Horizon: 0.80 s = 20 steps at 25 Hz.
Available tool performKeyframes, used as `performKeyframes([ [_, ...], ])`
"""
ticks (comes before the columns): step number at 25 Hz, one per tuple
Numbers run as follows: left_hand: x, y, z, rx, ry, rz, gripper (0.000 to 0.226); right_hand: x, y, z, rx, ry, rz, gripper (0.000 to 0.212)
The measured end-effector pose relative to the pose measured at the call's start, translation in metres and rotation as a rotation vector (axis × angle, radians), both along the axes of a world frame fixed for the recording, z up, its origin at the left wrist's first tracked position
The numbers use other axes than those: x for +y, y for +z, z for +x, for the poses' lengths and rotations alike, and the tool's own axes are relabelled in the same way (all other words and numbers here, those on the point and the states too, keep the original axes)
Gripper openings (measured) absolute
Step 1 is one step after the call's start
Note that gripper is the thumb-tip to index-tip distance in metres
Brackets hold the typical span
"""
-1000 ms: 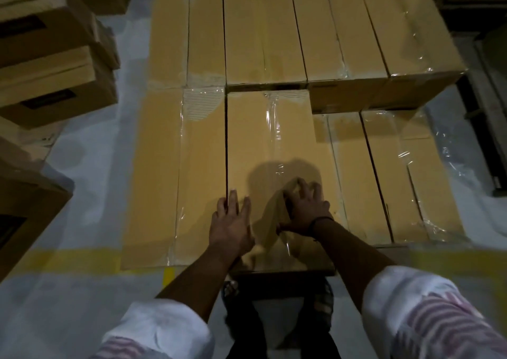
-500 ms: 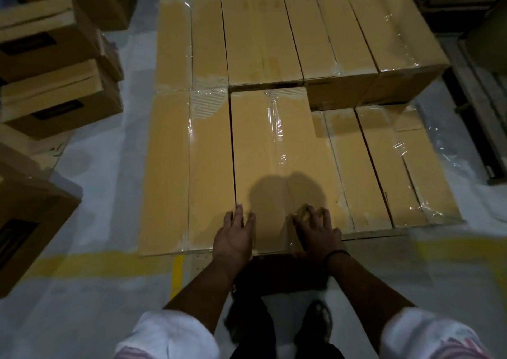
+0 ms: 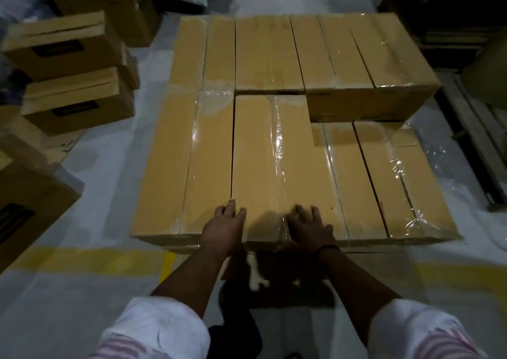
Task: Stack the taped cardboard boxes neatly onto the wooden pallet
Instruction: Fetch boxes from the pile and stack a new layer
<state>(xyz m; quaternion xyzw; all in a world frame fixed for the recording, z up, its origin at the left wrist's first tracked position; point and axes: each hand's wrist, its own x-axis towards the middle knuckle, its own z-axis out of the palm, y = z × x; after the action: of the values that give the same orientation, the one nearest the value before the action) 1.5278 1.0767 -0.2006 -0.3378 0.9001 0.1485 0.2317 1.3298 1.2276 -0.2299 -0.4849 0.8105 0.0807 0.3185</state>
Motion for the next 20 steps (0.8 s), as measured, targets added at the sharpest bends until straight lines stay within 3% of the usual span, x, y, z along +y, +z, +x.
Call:
performKeyframes([
  [9,-0.002,-0.007,0.000,0.078,-0.013,-0.102,0.082,-0.011,-0.003,-0.013,0.083,0.085,-0.081,0.073],
  [20,-0.004,-0.012,-0.001,0.070,-0.046,-0.139,0.078,-0.012,-0.003,-0.015,0.095,0.077,-0.114,0.083],
])
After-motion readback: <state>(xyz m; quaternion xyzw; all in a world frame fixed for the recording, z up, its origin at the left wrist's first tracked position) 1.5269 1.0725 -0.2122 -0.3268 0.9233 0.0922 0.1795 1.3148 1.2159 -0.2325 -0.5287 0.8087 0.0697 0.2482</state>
